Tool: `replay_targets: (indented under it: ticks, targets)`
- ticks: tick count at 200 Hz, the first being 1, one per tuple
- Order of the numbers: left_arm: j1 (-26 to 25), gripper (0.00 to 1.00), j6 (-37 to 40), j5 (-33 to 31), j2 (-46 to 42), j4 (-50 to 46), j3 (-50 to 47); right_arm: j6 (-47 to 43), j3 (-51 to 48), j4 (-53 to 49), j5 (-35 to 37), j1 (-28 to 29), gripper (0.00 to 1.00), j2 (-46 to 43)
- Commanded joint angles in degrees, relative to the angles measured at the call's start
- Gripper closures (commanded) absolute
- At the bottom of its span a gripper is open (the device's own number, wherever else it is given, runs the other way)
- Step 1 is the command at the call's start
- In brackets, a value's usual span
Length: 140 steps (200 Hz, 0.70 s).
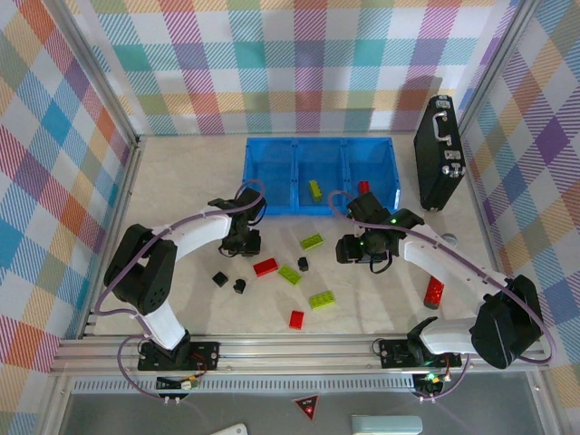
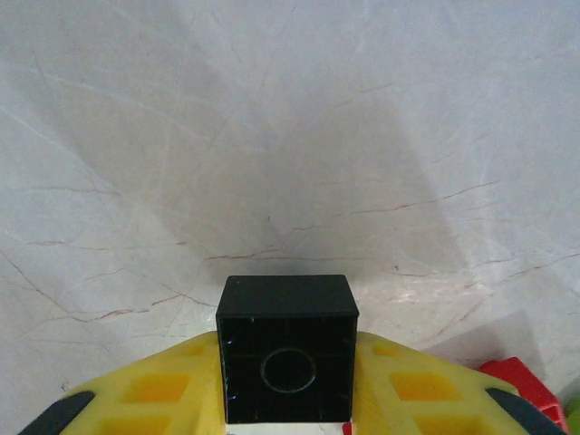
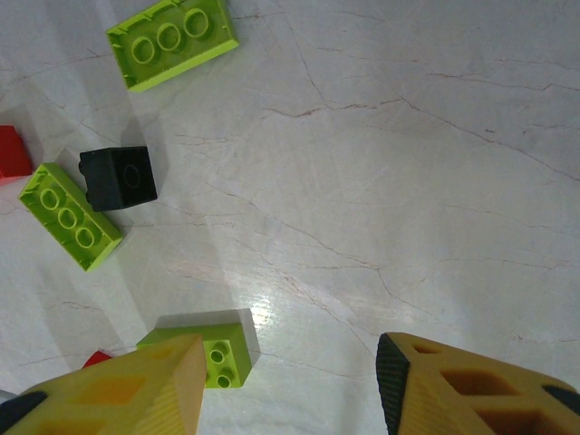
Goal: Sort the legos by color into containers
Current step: Pick up the lego from the center of the table, then place the lego in the container.
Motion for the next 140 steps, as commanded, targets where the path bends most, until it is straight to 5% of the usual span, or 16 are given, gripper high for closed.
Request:
replay_targets:
  ticks: [1,75,140]
  targets:
    - [-0.4,0.67,1.1,-0.6,-0.3,-3.3,2.9,0.0,1.3,-1.5,0.8,0.4,0.46,-1.2]
    - [-0.4,0.68,3.4,-1.6,0.9,-8.5,17.4,-0.1,0.9,-1.6,2.0,0.4,0.46,-1.7]
    - [0.4,0.68,7.1,-5.6,13.6,-11.5,37.3,0.2,0.6,-2.3,2.9,0.3,0.46,-2.9]
